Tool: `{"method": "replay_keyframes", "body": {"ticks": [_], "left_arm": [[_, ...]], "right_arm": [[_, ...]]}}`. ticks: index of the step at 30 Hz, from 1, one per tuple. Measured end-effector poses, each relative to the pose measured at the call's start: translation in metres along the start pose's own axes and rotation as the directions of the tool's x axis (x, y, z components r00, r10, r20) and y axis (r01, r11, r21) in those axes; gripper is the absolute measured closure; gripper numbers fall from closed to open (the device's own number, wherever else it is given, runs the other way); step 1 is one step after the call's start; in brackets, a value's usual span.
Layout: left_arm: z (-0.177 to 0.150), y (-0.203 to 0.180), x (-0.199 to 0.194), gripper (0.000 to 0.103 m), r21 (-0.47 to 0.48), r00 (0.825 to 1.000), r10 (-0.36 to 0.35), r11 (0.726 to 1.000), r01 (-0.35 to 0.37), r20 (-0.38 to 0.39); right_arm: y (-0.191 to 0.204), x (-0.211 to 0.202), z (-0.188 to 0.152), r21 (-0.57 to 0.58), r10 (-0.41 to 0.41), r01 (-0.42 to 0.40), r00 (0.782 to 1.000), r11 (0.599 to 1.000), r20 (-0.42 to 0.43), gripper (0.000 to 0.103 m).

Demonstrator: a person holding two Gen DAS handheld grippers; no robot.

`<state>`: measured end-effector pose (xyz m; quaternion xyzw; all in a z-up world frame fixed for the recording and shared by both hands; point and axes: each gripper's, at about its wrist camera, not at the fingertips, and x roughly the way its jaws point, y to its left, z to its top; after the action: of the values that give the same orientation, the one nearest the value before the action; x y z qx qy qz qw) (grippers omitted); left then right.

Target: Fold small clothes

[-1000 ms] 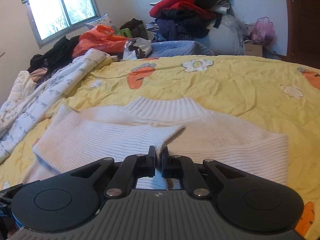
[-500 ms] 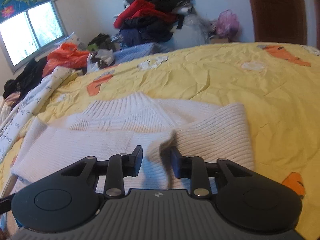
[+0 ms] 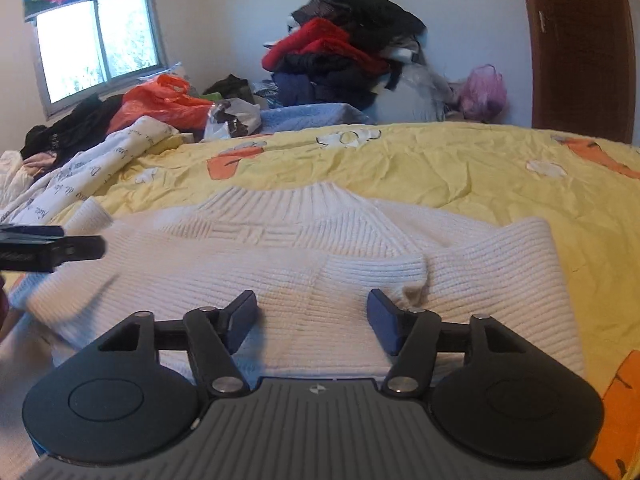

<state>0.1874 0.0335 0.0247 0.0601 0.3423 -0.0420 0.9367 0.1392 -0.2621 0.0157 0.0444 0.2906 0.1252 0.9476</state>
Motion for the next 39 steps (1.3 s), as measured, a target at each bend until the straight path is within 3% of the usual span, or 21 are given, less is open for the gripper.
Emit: {"method": "replay_keyframes", "body": {"ticks": [9, 23, 29, 39], "left_arm": [[-0.018, 0.015, 0.007, 0.000, -0.062, 0.998, -0.044, 0.997, 0.046, 0.036], [-0.017, 0.017, 0.008, 0.000, -0.076, 0.997, -0.057, 0.995, 0.060, 0.045], [-0.018, 0.018, 0.007, 0.000, -0.084, 0.996, -0.067, 0.994, 0.071, 0.051], [-0.018, 0.018, 0.006, 0.000, -0.082, 0.997, -0.061, 0.995, 0.065, 0.053]], "right_arm": [[0.014, 0.005, -0.001, -0.067, -0.001, 0.000, 1.000, 0.998, -0.019, 0.019], [0.027, -0.018, -0.002, -0.131, -0.026, 0.024, 1.000, 0.991, -0.012, 0.015], [0.025, -0.017, -0.015, -0.158, -0.008, 0.001, 0.999, 0.987, -0.044, 0.002], [0.026, -0.015, -0.015, -0.152, -0.010, 0.003, 0.999, 0.988, -0.046, 0.002]]}}
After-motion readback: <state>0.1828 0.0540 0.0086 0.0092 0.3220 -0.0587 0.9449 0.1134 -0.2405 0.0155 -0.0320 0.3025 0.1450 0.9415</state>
